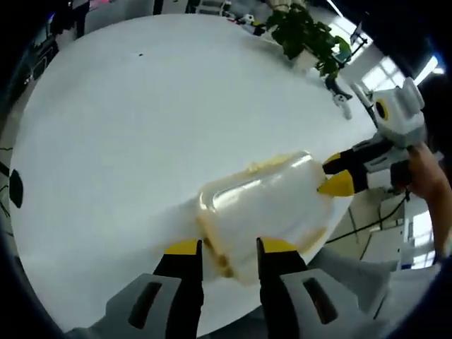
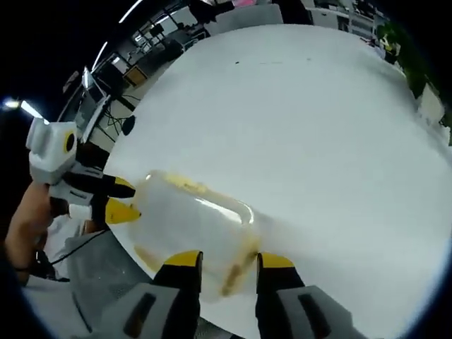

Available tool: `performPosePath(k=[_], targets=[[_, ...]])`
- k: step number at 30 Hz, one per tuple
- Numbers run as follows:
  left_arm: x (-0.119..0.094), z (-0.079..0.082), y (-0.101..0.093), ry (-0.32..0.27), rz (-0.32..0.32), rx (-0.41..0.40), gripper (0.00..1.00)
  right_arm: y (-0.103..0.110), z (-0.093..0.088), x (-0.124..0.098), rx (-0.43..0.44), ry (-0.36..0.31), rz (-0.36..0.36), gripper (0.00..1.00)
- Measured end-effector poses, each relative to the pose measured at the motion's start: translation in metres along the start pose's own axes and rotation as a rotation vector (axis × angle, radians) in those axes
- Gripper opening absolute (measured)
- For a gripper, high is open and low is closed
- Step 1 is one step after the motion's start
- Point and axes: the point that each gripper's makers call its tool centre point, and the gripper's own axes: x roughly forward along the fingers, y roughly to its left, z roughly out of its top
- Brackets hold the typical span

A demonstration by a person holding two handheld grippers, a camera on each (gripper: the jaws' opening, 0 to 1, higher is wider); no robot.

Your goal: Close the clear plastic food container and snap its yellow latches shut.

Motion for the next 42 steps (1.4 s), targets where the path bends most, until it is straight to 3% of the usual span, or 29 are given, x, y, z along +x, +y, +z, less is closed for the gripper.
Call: performPosePath(k=[7, 13, 18, 24, 25, 27, 29, 42], targets=[[0.000, -0.001, 0.000, 0.005, -0.006, -0.025, 0.26, 0.002, -0.001, -0.001, 0.019, -0.009, 0.006, 0.26], [0.001, -0.001, -0.001, -0.006, 0.006, 0.033, 0.24, 0.002, -0.001, 0.000, 0.014, -0.016, 0.008, 0.25], [0.001, -0.001, -0.001, -0.006, 0.006, 0.019, 0.23, 0.002, 0.000, 0.001, 0.008, -0.017, -0.006, 0.24], [0.004, 0.000, 0.000, -0.035, -0.016, -0.026, 0.20, 0.007, 0.004, 0.002, 0.013, -0.010, -0.006, 0.20], [0.006, -0.009, 0.006, -0.008, 0.004, -0.057, 0.19, 0.008, 0.003, 0.002, 0.011, 0.015, -0.003, 0.20], [0.012, -0.004, 0.008, -0.031, -0.016, -0.074, 0.17, 0.006, 0.002, 0.003, 0.026, 0.032, -0.004, 0.20], [0.014, -0.004, 0.004, -0.024, 0.000, -0.035, 0.18, 0.007, 0.000, 0.002, 0.019, 0.020, -0.014, 0.21], [0.007, 0.001, -0.001, -0.033, -0.015, -0.030, 0.19, 0.005, -0.001, 0.001, 0.021, 0.003, -0.009, 0.22]])
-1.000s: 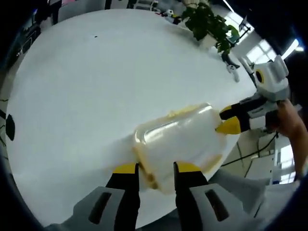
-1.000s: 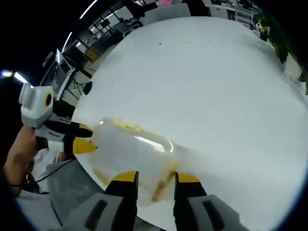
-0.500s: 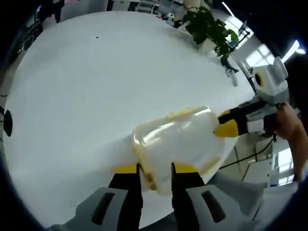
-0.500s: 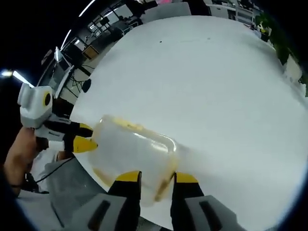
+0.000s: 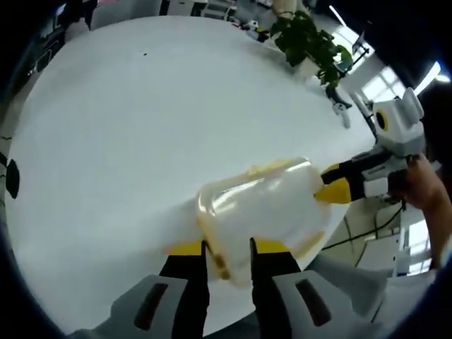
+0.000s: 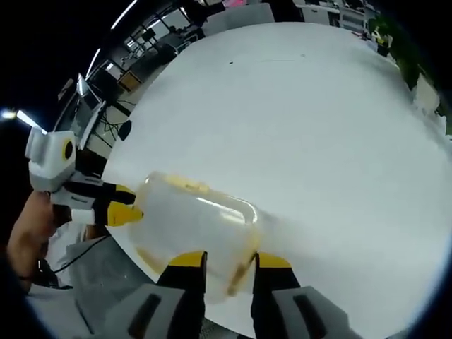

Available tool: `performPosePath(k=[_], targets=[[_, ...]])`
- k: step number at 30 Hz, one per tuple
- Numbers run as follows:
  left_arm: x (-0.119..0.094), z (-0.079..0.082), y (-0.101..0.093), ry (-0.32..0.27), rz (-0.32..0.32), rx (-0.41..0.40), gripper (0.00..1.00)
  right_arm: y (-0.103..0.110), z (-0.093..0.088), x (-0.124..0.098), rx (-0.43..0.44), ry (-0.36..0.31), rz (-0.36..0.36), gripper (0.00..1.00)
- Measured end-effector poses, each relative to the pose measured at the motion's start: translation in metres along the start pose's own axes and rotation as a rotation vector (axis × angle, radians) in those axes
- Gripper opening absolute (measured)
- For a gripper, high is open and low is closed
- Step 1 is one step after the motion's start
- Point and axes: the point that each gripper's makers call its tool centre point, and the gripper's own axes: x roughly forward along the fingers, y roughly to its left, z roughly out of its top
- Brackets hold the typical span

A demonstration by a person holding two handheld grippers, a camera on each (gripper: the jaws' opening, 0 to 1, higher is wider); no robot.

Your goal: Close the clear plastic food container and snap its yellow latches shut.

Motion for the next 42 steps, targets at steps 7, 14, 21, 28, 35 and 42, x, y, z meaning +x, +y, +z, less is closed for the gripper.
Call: performPosePath(k=[7, 14, 21, 28, 35, 42], targets=[[-0.001, 0.002, -0.002, -0.016, -0.017, 0.004, 0.20, -0.001, 0.000, -0.001, -0.025, -0.007, -0.008, 0.23], [-0.004, 0.004, 0.000, -0.013, -0.019, 0.049, 0.22, 0.000, 0.001, -0.001, -0.066, -0.010, -0.015, 0.25], [-0.004, 0.006, -0.002, -0.033, -0.033, 0.078, 0.24, 0.005, -0.003, 0.001, -0.151, 0.008, -0.001, 0.33], [-0.005, 0.005, -0.003, -0.029, -0.041, 0.194, 0.28, 0.004, -0.005, -0.002, -0.228, 0.017, -0.003, 0.31], [-0.009, 0.006, -0.004, -0.021, -0.045, 0.240, 0.27, 0.008, -0.004, -0.005, -0.286, 0.026, -0.004, 0.33], [-0.012, 0.005, -0.008, 0.009, -0.042, 0.348, 0.30, 0.004, -0.001, -0.010, -0.347, 0.035, -0.022, 0.32]])
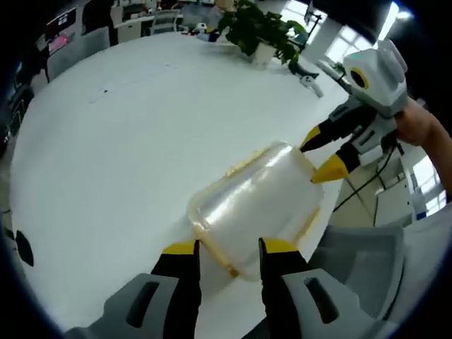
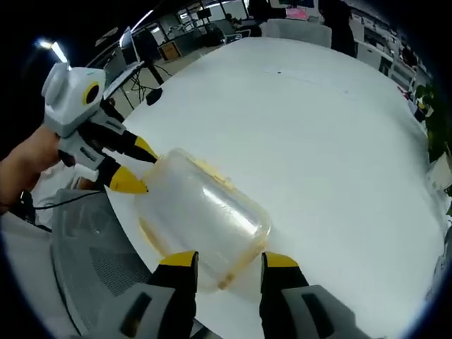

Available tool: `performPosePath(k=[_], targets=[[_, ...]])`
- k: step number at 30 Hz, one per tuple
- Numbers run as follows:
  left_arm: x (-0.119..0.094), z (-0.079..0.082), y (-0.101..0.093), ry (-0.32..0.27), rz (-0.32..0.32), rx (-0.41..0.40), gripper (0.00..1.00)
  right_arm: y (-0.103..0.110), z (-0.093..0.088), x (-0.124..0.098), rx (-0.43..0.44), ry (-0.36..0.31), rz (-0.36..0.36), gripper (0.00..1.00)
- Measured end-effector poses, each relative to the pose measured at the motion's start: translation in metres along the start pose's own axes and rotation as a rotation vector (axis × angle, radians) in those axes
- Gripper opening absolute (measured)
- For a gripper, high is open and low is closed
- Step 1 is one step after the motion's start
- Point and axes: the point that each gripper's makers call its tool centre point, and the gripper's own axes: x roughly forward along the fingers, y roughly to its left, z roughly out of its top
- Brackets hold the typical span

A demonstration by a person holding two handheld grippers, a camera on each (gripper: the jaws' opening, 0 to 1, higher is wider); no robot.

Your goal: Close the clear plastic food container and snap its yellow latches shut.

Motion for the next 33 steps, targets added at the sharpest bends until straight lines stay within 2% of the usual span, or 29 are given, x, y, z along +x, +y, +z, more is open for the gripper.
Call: performPosePath(k=[2, 6, 12, 16, 19, 26, 28, 33], targets=[[-0.001, 0.001, 0.000, 0.003, -0.006, 0.024, 0.31, -0.001, 0.001, -0.001, -0.006, -0.004, -0.003, 0.32], [-0.003, 0.001, 0.001, 0.016, -0.005, 0.061, 0.30, -0.002, 0.003, -0.003, -0.075, 0.003, -0.022, 0.32], [-0.005, 0.007, -0.001, 0.009, -0.016, 0.116, 0.30, 0.000, 0.007, -0.003, -0.100, -0.002, -0.009, 0.33], [-0.005, 0.008, -0.005, 0.017, -0.028, 0.145, 0.30, -0.002, 0.005, -0.002, -0.191, 0.034, -0.023, 0.34], [-0.006, 0.006, -0.003, 0.047, -0.017, 0.185, 0.30, -0.002, 0.005, -0.002, -0.204, 0.036, -0.017, 0.33], [-0.007, 0.005, -0.005, 0.061, -0.041, 0.229, 0.30, -0.007, 0.002, -0.006, -0.268, 0.057, -0.019, 0.33], [-0.007, 0.004, -0.007, 0.070, -0.049, 0.249, 0.29, -0.004, 0.001, -0.006, -0.292, 0.063, 0.002, 0.33], [-0.006, 0.003, -0.010, 0.090, -0.063, 0.362, 0.29, -0.004, -0.004, -0.006, -0.352, 0.094, 0.028, 0.32]])
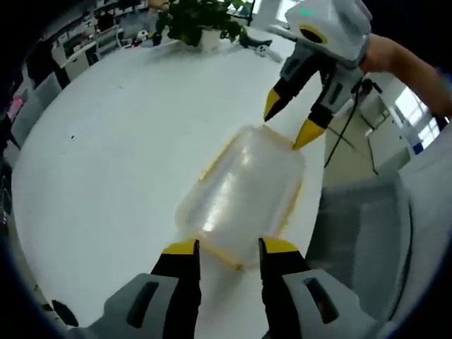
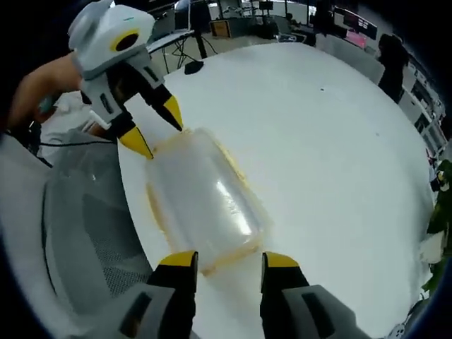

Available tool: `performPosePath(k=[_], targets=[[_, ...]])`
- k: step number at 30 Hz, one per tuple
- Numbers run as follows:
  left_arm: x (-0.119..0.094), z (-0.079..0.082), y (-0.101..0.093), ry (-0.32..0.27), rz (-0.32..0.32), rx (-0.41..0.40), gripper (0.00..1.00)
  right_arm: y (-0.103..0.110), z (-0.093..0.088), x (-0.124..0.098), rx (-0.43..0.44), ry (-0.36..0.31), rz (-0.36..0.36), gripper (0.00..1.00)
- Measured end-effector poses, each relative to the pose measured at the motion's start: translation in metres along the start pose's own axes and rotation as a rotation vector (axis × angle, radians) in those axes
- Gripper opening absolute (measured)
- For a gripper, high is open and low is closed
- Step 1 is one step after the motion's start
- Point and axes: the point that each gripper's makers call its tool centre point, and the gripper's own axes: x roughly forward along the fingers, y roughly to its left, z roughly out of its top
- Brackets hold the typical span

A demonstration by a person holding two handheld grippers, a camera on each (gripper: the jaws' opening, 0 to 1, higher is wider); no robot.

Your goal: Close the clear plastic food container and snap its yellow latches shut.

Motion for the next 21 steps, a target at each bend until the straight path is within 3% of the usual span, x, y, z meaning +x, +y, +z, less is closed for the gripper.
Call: performPosePath(k=[7, 12, 21], targets=[[0.000, 0.005, 0.002, 0.016, 0.030, 0.169, 0.28, 0.000, 0.004, -0.002, -0.067, 0.002, 0.009, 0.31], [0.003, 0.002, 0.002, 0.050, 0.020, 0.194, 0.27, 0.007, 0.006, 0.000, -0.126, 0.009, 0.034, 0.32], [0.006, 0.011, -0.003, 0.029, -0.005, 0.255, 0.29, 0.013, 0.014, 0.002, -0.168, 0.001, 0.064, 0.29]])
